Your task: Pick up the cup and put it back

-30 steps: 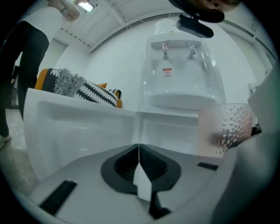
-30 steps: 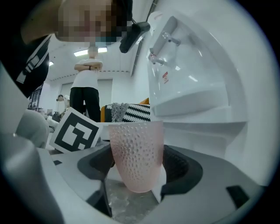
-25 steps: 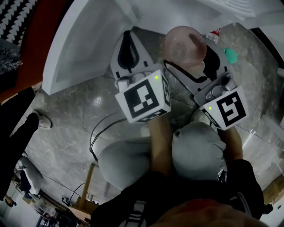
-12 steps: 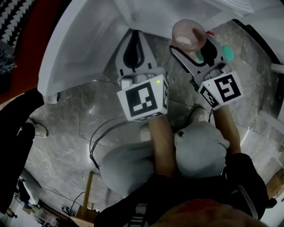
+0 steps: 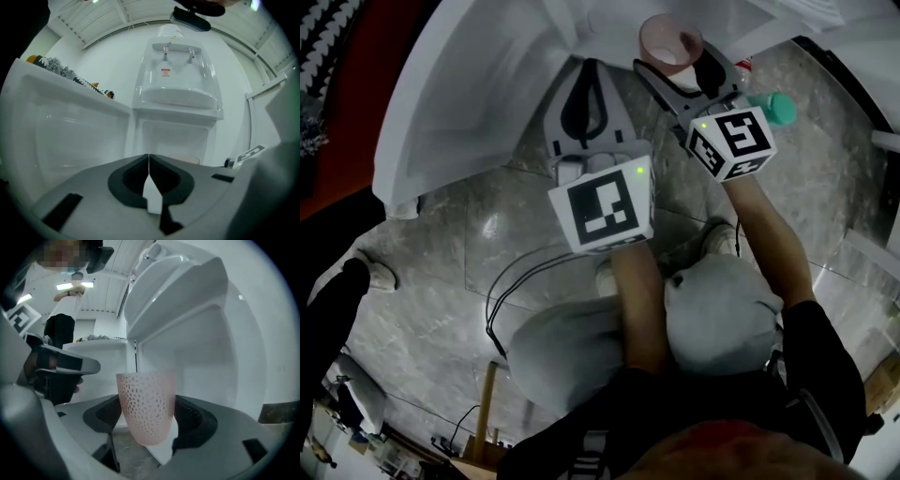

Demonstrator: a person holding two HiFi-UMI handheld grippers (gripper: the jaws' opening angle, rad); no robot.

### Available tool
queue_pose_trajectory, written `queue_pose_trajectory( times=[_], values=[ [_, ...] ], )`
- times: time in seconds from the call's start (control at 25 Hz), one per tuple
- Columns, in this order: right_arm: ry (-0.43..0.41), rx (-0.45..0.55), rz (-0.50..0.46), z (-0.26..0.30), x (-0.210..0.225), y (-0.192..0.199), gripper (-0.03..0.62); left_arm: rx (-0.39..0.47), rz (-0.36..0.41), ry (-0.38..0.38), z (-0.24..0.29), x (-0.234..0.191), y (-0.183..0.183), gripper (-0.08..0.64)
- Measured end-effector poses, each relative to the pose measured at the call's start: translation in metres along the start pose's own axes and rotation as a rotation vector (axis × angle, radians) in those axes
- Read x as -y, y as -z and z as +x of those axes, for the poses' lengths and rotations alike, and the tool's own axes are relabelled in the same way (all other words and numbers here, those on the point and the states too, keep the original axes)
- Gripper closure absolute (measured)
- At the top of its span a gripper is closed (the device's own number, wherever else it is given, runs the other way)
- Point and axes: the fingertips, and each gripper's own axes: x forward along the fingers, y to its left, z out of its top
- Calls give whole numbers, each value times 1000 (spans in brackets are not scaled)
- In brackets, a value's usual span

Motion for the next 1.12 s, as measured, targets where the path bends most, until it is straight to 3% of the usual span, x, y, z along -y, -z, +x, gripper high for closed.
queue_pose_trajectory(
  times=[0.24, 0.36, 0.68, 1.12],
  values=[
    [61, -58, -84, 38, 18, 24, 233, -40, -52, -72, -5, -28, 17, 546],
    [104, -72, -108, 52, 32, 29, 233, -43, -70, -68, -3, -28, 20, 546],
    [223, -106, 14, 76, 69, 55, 233, -40, -135, -58, -1, -31, 24, 546],
    [276, -142, 117, 79, 92, 75, 233, -39, -169, -62, -1, -35, 27, 546]
  ],
)
